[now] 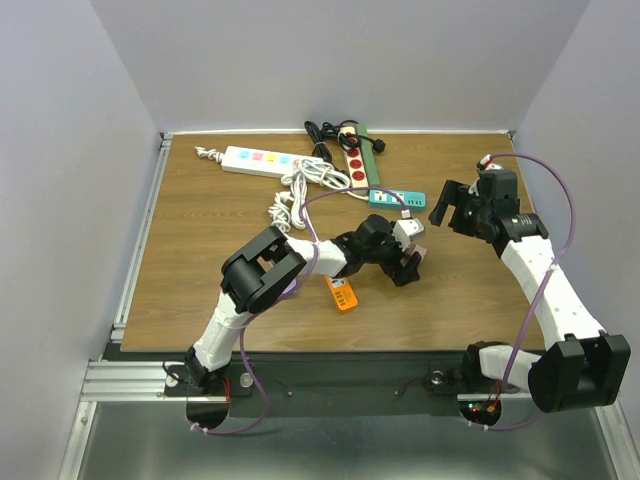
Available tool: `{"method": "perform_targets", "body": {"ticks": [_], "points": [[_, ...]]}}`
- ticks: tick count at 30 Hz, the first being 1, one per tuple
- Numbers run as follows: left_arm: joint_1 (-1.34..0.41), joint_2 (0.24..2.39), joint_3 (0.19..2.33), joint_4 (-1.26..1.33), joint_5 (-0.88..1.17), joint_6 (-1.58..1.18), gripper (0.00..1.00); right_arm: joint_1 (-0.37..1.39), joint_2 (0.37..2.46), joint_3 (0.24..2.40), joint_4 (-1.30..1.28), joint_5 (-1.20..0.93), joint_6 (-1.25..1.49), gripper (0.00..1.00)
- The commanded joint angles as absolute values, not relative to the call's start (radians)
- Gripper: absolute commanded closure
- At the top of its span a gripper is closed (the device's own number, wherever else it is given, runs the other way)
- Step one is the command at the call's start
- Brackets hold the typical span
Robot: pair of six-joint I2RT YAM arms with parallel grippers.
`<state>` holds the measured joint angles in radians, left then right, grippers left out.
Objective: Insert the plug
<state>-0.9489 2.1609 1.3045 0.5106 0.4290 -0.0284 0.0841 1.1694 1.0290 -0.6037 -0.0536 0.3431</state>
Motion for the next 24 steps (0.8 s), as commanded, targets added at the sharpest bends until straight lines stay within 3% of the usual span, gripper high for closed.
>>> {"method": "perform_targets", "body": {"ticks": [1, 8, 16, 24], "points": [[-0.974, 2.115, 1.266, 0.574, 0.485, -0.069, 0.07, 0.074, 1.158, 1.043, -0.607, -0.064, 0.327, 0.06], [-1.014, 2.065, 1.2, 0.597, 0.479, -0.086, 0.08, 0.072, 1.154, 1.037, -0.607, -0.06, 0.325, 0.06], [-0.957, 1.941, 1.105, 0.577, 0.155, -0.011, 0.07, 0.067, 1.121, 1.045, -0.609, -0.057, 0.324, 0.06], [-0.956, 2.059, 1.275, 0.517, 0.186, 0.098, 0.03, 0.066, 1.143, 1.054, -0.606, -0.081, 0.327, 0.06]]}}
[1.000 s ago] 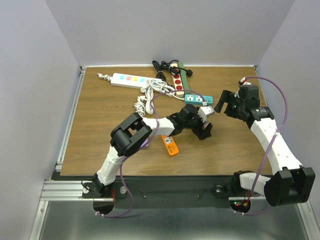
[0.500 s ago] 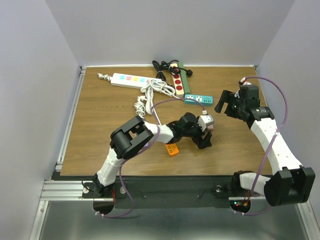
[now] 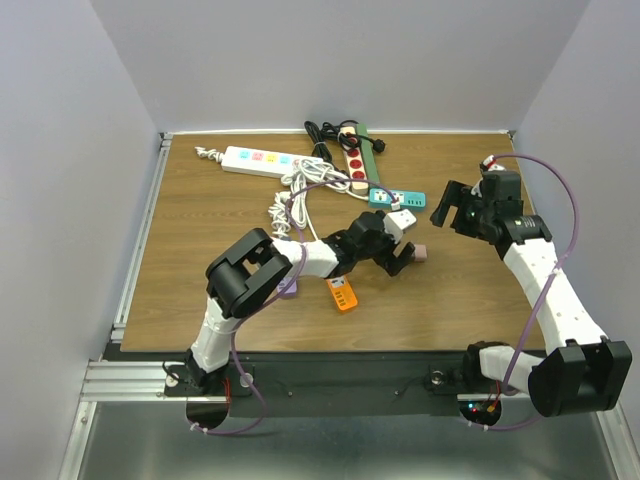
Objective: Insert the plug
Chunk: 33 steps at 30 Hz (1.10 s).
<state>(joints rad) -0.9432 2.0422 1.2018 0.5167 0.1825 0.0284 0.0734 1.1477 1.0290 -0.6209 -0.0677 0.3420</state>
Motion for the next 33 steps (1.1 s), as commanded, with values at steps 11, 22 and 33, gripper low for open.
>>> {"method": "perform_targets", "body": {"ticks": [11, 22, 33], "points": [[-0.951, 2.131, 1.368, 0.492, 0.291, 0.164, 0.02, 0.064, 1.161, 1.063, -0.606, -0.09, 0.314, 0.06], [-0.953, 2.215, 1.48, 0.42, 0.368, 0.178, 0.04, 0.061, 1.157, 1.066, -0.606, -0.094, 0.305, 0.06], [-0.957, 2.244, 1.516, 0.396, 0.379, 0.178, 0.31, 0.058, 1.15, 1.069, -0.606, -0.103, 0.305, 0.06]]}}
